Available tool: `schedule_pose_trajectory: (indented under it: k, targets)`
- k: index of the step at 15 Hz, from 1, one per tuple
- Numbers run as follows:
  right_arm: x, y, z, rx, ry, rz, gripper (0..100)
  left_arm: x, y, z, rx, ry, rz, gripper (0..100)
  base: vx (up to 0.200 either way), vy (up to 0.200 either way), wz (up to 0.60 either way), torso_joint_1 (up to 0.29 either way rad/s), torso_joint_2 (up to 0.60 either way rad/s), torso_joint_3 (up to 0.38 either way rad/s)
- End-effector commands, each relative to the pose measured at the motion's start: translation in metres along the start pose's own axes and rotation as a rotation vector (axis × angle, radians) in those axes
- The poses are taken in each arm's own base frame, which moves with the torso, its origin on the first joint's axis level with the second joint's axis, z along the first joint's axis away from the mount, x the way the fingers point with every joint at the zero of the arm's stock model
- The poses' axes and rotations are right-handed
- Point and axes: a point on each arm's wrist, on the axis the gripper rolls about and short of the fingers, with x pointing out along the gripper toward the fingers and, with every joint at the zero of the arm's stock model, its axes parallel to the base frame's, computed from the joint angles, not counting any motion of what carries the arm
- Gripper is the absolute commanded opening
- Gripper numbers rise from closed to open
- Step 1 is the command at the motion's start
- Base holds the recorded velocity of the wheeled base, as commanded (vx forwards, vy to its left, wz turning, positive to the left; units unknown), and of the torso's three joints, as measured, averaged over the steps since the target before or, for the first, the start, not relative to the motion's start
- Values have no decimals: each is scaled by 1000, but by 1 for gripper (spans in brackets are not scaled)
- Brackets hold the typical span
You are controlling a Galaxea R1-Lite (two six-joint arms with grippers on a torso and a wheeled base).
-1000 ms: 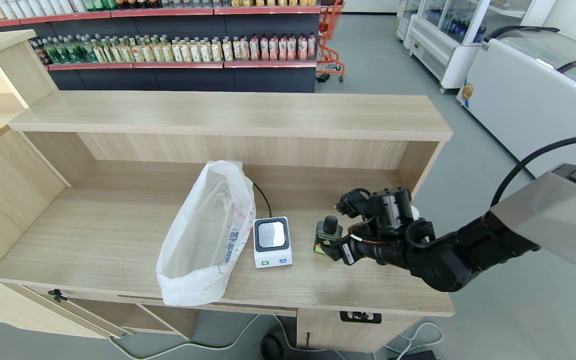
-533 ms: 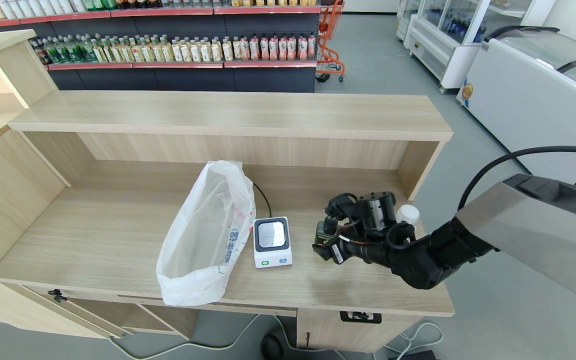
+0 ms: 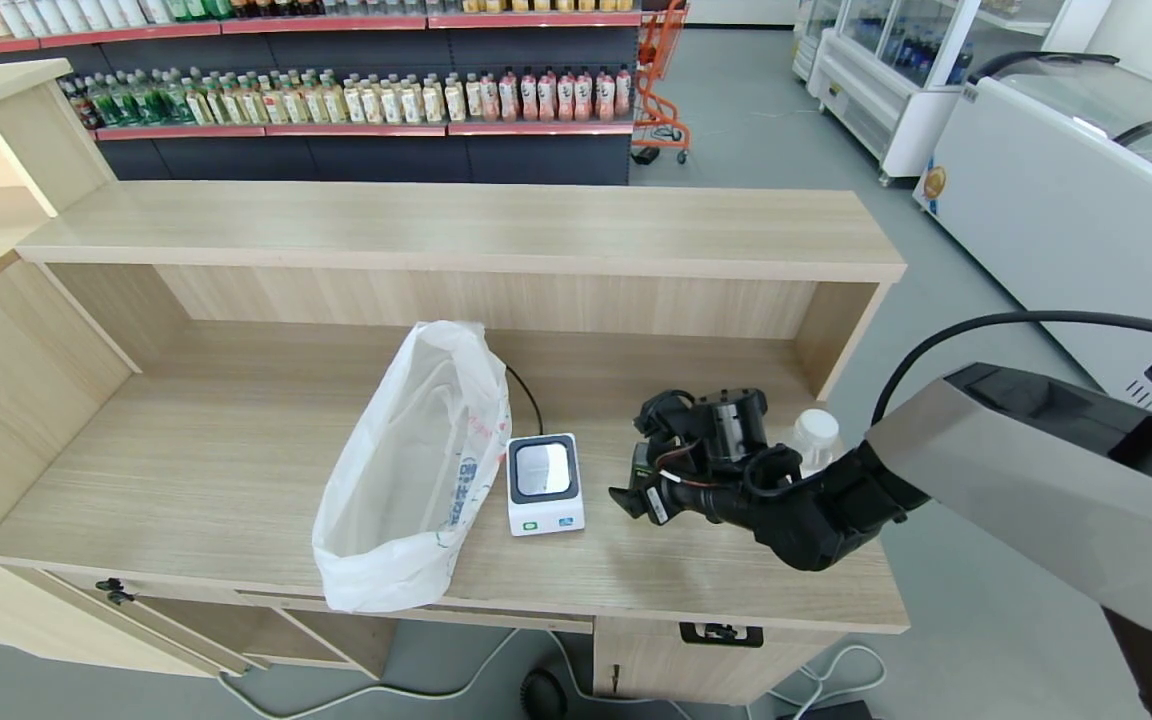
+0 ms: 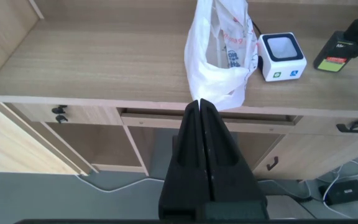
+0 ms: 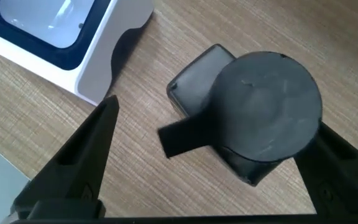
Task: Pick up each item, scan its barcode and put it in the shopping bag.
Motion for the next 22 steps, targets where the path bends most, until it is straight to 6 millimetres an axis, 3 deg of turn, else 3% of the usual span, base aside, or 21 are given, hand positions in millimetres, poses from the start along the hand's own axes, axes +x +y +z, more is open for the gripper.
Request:
schedule_pose_trajectory:
  k: [1,6,10,13,22]
  targets:
    - [7,2,-4,-3,5,3,0,0,0,0,0,0,-1,0,0,0,0,0,0,0]
    - [5,2,2,-4,-29,-1,0,0,0,0,0,0,1,0,0,0,0,0,0,0]
    - [-22,-5,25,33,-88,-16,0,0,0,0,0,0,-1,0,0,0,0,0,0,0]
    - [-66,-9,48,184,-147,-6,0,0,0,0,0,0,1,0,0,0,0,0,0,0]
    - [-193,-17,77,369,-295,91,0,0,0,0,0,0,-1,0,0,0,0,0,0,0]
